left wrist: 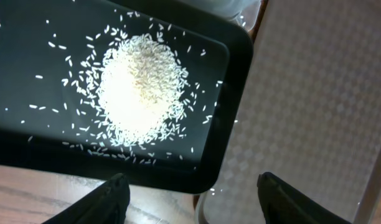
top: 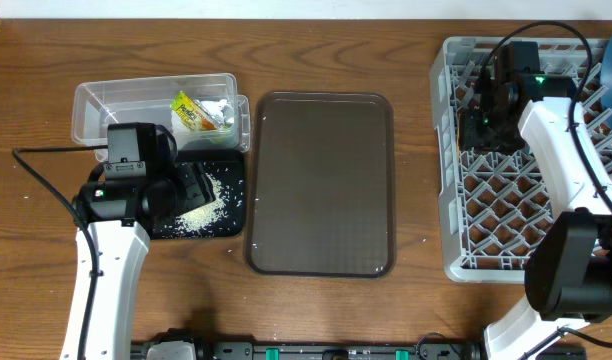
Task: Sort waste into correct bins and load items into the dishwasher rack
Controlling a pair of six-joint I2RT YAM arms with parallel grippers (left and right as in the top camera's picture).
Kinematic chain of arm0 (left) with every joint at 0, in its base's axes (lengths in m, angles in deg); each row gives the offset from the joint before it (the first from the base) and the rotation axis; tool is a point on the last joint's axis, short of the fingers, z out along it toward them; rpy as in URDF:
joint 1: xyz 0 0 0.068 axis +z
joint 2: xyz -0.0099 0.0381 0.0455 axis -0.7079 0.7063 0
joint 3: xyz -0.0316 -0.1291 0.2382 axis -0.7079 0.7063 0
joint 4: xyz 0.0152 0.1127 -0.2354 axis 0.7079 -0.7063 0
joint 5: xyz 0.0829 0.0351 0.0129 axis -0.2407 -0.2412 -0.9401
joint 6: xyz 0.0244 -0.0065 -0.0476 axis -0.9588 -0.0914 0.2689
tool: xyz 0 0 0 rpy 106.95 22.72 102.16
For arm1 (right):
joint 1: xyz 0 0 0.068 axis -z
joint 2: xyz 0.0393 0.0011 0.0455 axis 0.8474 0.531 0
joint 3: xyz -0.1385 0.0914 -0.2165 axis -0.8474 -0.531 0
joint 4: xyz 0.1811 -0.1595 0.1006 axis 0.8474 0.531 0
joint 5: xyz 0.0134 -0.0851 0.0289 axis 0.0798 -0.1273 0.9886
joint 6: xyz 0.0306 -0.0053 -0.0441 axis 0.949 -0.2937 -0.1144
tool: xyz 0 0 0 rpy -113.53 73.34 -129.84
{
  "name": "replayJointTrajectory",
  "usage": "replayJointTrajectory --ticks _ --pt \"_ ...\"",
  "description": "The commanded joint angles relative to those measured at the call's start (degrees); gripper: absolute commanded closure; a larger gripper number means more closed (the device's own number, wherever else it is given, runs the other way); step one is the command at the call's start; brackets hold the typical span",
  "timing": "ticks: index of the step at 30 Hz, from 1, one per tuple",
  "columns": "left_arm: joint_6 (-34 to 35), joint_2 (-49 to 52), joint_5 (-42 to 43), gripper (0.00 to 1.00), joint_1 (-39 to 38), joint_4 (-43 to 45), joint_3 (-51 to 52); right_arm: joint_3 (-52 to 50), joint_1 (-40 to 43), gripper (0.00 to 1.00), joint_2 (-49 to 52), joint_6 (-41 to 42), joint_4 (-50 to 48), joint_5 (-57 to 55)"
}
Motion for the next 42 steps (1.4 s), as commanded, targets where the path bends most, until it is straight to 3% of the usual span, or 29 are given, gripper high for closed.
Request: replayJointTrajectory --ticks 1,3,10,16,22,30,35,42 --pt "-2.69 -0.11 -0.31 0.27 0.26 1.36 -0.26 0.52 1.95 0.29 -3.52 -0.50 -1.95 3.76" --pt "-3.80 -0.11 -0.24 0.24 0.07 2.40 -0.26 0.52 3.08 0.18 -4.35 -0.50 -3.69 5.53" --pt "-7.54 -0.11 -0.13 0.18 -2.36 -2.95 -0.26 0.50 6.56 0.17 -4.87 -0.94 1.05 10.54" --pt "-8.83 -1.14 -0.09 0.18 -2.47 -8.35 -0.24 -1.09 7.56 0.01 -7.04 -0.94 2.69 9.64" --pt "-10.69 -10.21 -0.13 0.17 -2.58 -4.90 2.67 -12.66 7.45 0.01 -16.24 -0.92 -7.26 8.81" --pt "-10.64 -31.91 -0.13 0.10 -2.58 6.75 18.27 -38.88 7.41 0.01 -41.68 0.42 -28.98 2.38" --pt "-10.64 -37.40 -0.11 0.08 -2.58 7.96 21.14 -46.38 7.39 0.01 -52.76 0.39 -30.27 2.19" --pt "-10.64 -37.55 -0.11 0.06 -2.58 7.23 21.14 -48.15 7.39 0.01 -56.85 0.37 -24.30 2.16"
